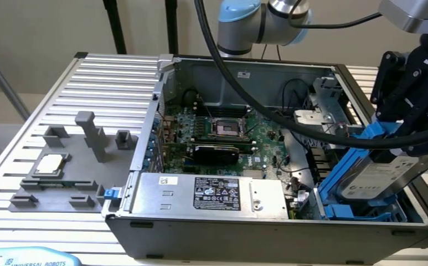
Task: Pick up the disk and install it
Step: 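Insert the disk into the insertion slot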
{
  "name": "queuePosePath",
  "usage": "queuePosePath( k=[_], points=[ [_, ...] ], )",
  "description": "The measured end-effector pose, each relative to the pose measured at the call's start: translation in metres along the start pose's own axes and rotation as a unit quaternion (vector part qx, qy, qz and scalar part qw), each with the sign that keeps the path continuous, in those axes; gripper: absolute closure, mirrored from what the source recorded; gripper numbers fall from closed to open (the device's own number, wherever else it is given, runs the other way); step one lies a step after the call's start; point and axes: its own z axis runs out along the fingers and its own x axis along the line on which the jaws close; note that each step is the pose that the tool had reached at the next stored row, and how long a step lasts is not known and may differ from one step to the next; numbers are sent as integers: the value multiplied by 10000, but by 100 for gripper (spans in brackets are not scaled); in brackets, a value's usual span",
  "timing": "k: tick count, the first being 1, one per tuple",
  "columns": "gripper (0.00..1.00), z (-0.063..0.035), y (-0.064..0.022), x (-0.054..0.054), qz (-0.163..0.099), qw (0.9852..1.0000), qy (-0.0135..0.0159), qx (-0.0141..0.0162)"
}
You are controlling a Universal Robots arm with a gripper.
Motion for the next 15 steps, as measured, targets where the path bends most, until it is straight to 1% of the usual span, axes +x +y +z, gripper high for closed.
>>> queuePosePath(
  k=[12,15],
  points=[
    [67,89,24,2,0,10000,-4,0],
    [67,110,30,2,0,10000,-8,1]
  ],
)
